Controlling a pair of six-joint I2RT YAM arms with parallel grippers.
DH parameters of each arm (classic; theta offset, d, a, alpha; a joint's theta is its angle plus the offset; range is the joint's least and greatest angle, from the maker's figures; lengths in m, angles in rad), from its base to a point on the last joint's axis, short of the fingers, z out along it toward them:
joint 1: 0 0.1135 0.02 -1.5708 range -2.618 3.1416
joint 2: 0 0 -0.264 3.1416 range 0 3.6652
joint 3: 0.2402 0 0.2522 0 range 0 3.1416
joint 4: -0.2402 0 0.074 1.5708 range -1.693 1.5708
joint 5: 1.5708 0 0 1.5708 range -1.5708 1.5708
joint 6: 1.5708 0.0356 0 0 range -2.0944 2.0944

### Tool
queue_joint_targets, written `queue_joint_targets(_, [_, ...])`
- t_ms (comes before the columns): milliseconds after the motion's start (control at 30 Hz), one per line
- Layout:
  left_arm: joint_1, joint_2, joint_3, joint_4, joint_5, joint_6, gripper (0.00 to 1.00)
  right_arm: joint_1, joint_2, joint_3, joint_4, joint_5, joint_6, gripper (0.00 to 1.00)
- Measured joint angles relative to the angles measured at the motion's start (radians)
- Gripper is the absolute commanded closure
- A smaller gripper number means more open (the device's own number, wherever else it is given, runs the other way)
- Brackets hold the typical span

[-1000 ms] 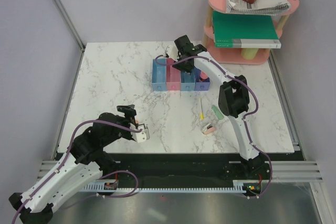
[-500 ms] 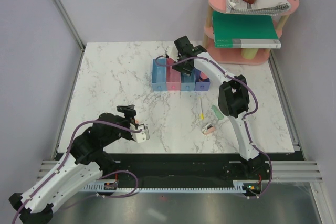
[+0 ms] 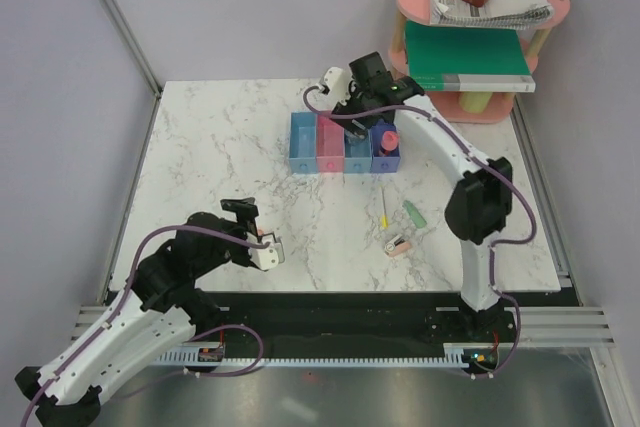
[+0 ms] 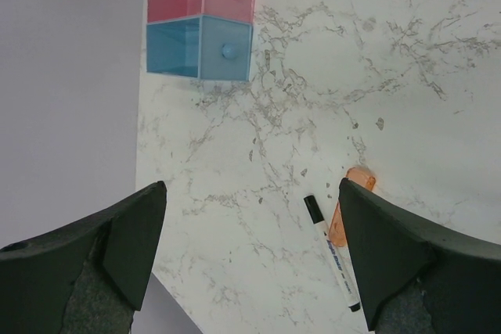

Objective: Sort the stationery into containers
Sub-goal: Place the stationery in the storage box, then move the stapler to the center of the board.

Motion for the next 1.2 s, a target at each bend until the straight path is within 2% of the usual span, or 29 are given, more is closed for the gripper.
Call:
queue_joint_targets(33, [0.0, 0.009, 0.013, -0.012, 0.0, -0.008, 0.0, 0.0, -0.066, -0.038, -0.001, -0.043, 0.004, 0.08])
queue_joint_targets(133, [0.0, 0.058, 0.067, -0.068, -0.005, -0.047, 0.0, 0.002, -0.285, -0.168, -0.024, -0.167, 0.008, 0.02])
queue_joint_targets(267, [0.0, 0.176, 0.163, -0.157, -0.016, -0.104, 0.0, 0.007, -0.572, -0.417, -0.047, -0.288, -0.011, 0.02])
queue_joint_targets(367, [0.0, 0.215, 0.196, -0.215, -0.012, -0.13, 0.0, 0.011, -0.711, -0.617, -0.085, -0.332, -0.039, 0.02])
queue_joint_targets(633, [0.0, 0.233, 0.22, -0.301, 0.006, -0.149, 0.0, 0.01, -0.783, -1.014, -0.164, -0.338, -0.125, 0.02])
queue_joint_targets(767, [0.0, 0.245, 0.229, -0.316, 0.005, -0.148, 0.0, 0.01, -0.861, -1.148, -0.156, -0.324, -0.168, 0.03])
queue_joint_targets(933, [0.0, 0.266, 0.247, -0.341, -0.006, -0.141, 0.0, 0.011, -0.916, -1.218, -0.13, -0.305, -0.215, 0.04])
queue_joint_targets(1200, [0.0, 0.299, 0.268, -0.355, -0.022, -0.133, 0.0, 0.033, -0.885, -1.23, -0.098, -0.304, -0.28, 0.09])
